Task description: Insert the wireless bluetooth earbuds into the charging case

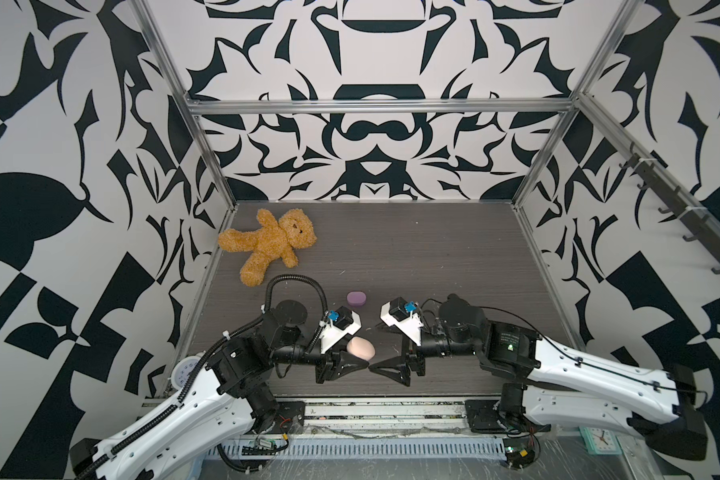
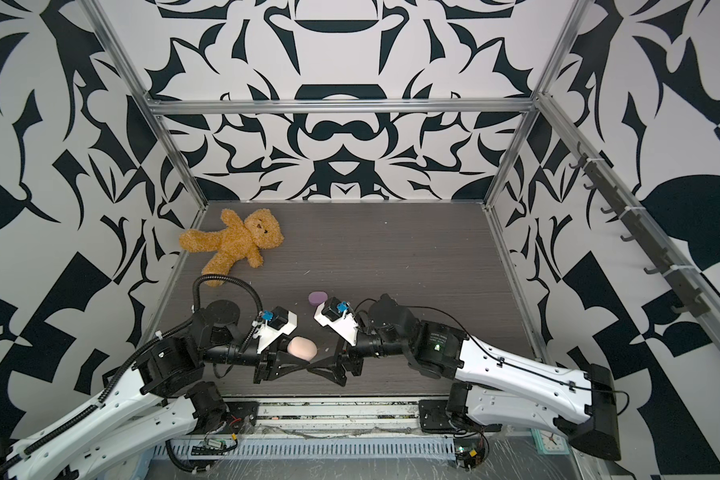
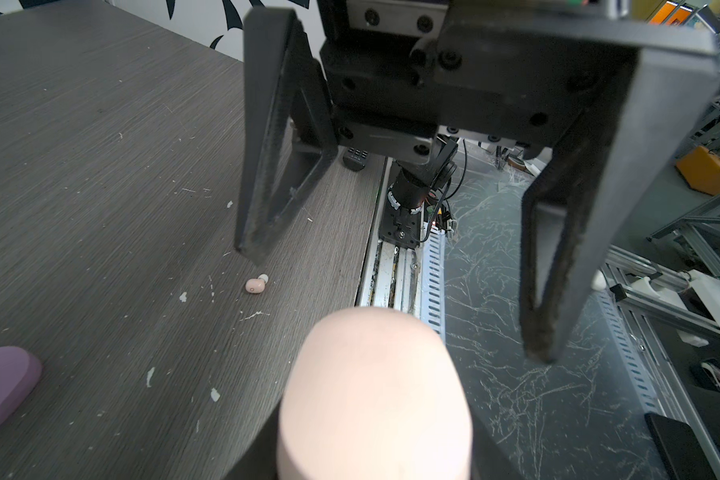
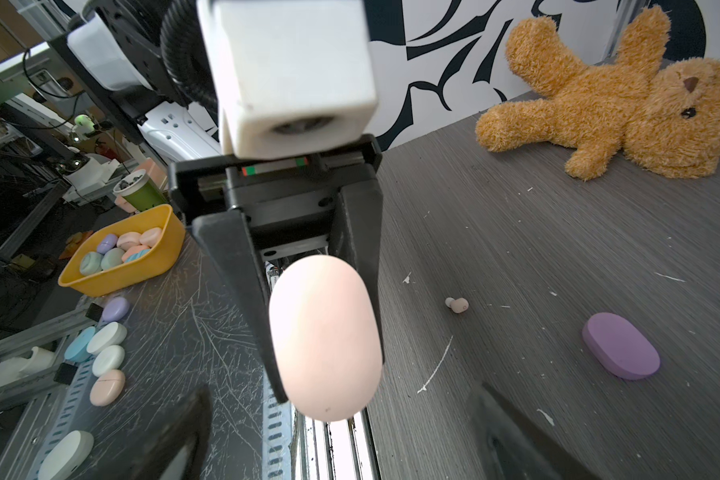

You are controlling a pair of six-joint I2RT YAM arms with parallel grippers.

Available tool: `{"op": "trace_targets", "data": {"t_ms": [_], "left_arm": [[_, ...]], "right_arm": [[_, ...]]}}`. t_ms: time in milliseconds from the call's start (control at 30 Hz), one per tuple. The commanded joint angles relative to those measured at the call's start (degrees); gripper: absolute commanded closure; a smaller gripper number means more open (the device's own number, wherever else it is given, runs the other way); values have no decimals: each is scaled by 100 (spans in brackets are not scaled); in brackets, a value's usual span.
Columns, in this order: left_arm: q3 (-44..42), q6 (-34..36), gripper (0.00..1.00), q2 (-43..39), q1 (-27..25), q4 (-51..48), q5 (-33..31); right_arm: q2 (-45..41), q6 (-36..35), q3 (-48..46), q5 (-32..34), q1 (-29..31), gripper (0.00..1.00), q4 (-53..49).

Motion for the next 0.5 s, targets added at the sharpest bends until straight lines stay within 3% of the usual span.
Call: {"op": "trace_targets", "data": {"t_ms": [0, 467], "left_arm": [[-84, 29, 100, -59, 31, 138, 189], [-152, 70, 100, -75, 35, 194, 353]], "right_arm": [[16, -134, 141, 221, 27, 3, 42], [124, -239, 178, 718, 32, 5, -74]]}}
